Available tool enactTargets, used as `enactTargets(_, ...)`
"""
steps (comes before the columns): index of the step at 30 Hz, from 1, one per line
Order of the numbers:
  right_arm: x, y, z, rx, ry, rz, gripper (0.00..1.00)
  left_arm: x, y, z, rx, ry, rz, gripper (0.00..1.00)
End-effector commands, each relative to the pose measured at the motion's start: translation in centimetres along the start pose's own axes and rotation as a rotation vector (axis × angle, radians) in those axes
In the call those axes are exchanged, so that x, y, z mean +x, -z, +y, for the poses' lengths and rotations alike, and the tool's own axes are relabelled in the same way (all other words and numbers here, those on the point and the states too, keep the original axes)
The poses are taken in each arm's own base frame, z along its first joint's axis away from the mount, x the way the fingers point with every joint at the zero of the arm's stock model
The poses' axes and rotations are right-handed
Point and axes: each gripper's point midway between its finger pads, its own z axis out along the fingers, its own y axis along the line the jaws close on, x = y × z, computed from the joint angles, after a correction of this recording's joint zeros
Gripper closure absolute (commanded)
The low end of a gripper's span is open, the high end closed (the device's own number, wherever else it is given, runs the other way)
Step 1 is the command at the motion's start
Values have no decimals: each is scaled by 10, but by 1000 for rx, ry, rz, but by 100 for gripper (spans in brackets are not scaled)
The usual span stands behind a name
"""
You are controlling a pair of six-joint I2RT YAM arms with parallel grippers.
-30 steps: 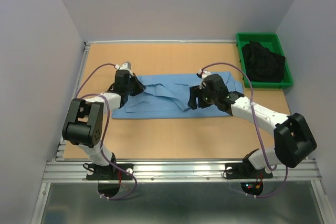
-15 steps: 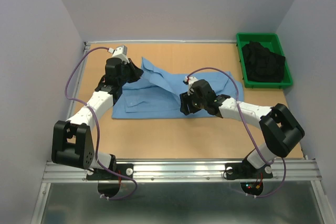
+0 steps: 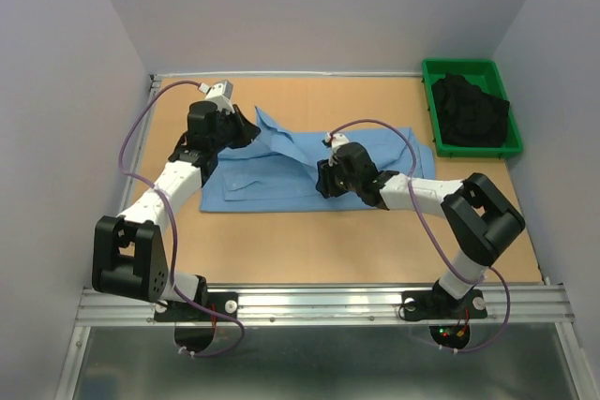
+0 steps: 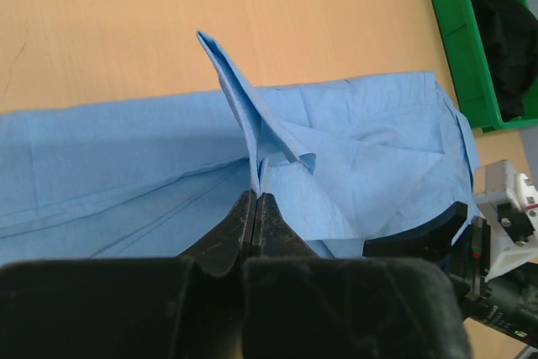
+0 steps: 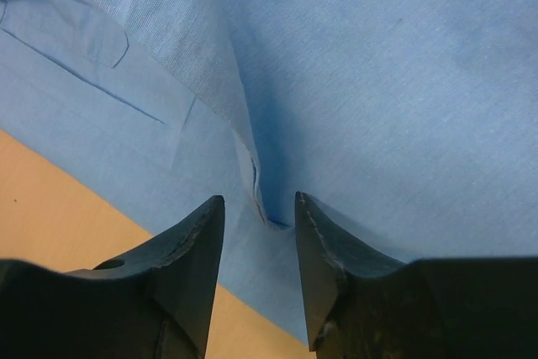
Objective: Fold and stack the long sleeve shirts
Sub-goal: Fold the shirt
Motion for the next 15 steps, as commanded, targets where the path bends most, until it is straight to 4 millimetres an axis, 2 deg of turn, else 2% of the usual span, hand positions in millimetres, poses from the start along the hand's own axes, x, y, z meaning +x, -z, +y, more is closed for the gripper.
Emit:
enactTargets(1,-23,-3,19,-69,-5,-86,60,-46,14,-38,113,-82,-118,100)
enactTargets(3,-21,-1,22,-86,-9,-82,65,-49,14,-39,117,-86,-124,100)
enactTargets(4,-22,0,23,-90,-14,-89,74,-52,14,-42,125,-91,-130,100)
enactTargets(6,-20,2,25,-96,-23,-90,84,-57,15,-45,135,-104,-143,100)
enactTargets(10,-20,2,23,-74,-67,-102,99,-66,16,-59,197,-152,-163,100)
enactTargets(12,-25,3,20,-53,-125,-129,99,-70,16,-72,258,-203,-168,100)
enactTargets(13,-31,4,16,-30,-156,-169,100,-81,19,-80,283,-231,-193,100)
enactTargets(15,-38,5,13,-7,-238,-204,99,-83,19,-90,333,-275,-190,100)
